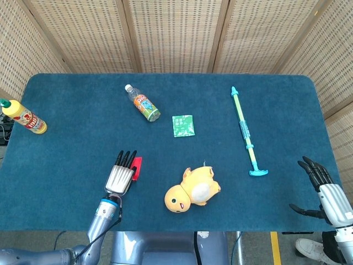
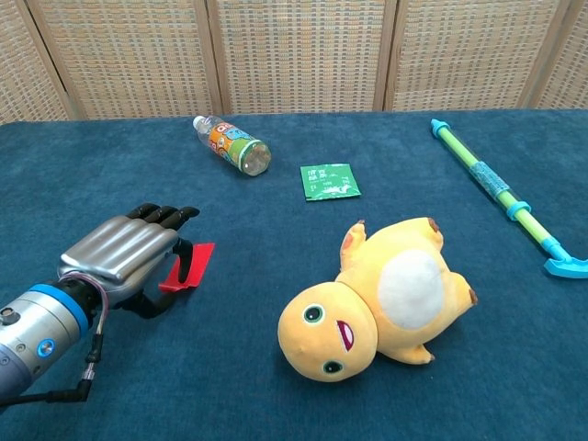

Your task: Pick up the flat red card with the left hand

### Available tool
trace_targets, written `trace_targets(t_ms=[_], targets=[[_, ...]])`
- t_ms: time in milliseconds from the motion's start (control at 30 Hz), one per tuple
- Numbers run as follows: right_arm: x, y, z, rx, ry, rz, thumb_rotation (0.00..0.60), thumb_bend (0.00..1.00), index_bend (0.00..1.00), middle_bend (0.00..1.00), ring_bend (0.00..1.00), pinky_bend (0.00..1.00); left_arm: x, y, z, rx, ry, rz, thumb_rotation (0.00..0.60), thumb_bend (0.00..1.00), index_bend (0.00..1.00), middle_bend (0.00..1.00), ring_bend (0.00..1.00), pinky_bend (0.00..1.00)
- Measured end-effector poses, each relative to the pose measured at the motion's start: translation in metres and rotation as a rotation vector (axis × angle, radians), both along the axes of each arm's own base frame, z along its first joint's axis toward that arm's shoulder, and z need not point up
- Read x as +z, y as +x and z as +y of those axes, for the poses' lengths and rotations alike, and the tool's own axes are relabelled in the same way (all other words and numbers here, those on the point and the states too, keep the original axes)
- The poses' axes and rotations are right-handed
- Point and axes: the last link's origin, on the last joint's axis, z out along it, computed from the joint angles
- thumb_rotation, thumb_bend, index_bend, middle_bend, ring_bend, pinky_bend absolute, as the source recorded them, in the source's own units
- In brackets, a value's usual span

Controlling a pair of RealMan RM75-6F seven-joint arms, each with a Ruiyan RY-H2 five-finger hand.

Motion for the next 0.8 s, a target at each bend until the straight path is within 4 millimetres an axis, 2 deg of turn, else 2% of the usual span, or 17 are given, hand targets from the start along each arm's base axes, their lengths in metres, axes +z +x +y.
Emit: trace_targets(t_ms=[400, 633, 800], targets=[[0.0001, 0.0000, 0.0001, 0.001, 0.000, -0.001, 0.600, 0.00, 0.00, 0.00, 0.00, 0.00, -0.0003, -0.0018, 0.0010, 0.006, -0.003, 0.003, 0.600, 0.50, 0.47, 0.00, 0.00, 0.00], [0.0000, 0.0001, 0.0001, 0.002, 0.000, 0.000, 0.600, 0.00, 0.00, 0.00, 0.00, 0.00, -0.0001, -0.0018, 0.0018, 0.009, -0.002, -0.002, 0.600, 0.50, 0.46, 0.00, 0.00, 0.00], [-0.0003, 0.0003, 0.0004, 0.003, 0.001, 0.002, 0.600, 0.00, 0.00, 0.00, 0.00, 0.00, 0.0001, -0.0022, 0.0029, 0.011, 0.007, -0.010, 0.600, 0.50, 0.54, 0.00, 0.00, 0.00]])
